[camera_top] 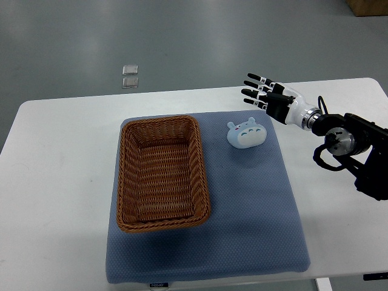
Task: Place blue toy in brown basket
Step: 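Move the right hand over the pale blue plush toy, then close the right hand's fingers around the pale blue plush toy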
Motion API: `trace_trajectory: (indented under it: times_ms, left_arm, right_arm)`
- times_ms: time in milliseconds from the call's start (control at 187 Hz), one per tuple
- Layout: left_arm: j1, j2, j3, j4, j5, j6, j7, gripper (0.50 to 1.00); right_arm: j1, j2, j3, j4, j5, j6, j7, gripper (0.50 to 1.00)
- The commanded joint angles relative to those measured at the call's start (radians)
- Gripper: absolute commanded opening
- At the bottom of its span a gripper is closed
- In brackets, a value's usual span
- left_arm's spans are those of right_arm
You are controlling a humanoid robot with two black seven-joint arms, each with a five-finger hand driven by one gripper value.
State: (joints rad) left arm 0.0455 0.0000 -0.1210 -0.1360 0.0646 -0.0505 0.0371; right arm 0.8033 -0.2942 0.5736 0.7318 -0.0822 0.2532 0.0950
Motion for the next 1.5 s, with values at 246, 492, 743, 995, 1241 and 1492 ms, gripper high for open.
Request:
trace_trajectory:
  times_ms: [246, 492, 743, 995, 1241, 1492]
  left_arm:
    - [0.007, 0.000, -0.009, 0.003, -0.002, 0.001, 0.000, 1.000]
    - [-0.004, 0.000, 0.001, 0.013, -0.002, 0.003, 0.000, 1.000]
    - [-0.006, 0.000, 0.003, 0.009, -0.002, 0.003, 0.000, 1.000]
    - [-0.004, 0.000, 0.004, 0.013, -0.002, 0.003, 0.000, 1.000]
    - [-0.004, 0.000, 0.004, 0.012, -0.002, 0.003, 0.000, 1.000]
    - [-0.004, 0.000, 0.004, 0.012, -0.002, 0.003, 0.000, 1.000]
  right_arm:
    - [0.000, 0.001, -0.008, 0.001, -0.022, 0.001, 0.002, 0.919]
    - [0.013, -0.005, -0.005, 0.006, -0.169, 0.003, 0.012, 0.917]
    - [0.051, -0.013, -0.011, 0.015, -0.611, 0.015, 0.084, 0.917]
    - [0.105, -0.074, -0.070, 0.023, -1.096, 0.112, 0.212, 0.915]
    - [0.145, -0.099, -0.248, 0.041, -1.226, 0.043, 0.264, 0.915]
    - [0.131, -0.089, -0.293, 0.023, -1.235, -0.065, 0.261, 0.911]
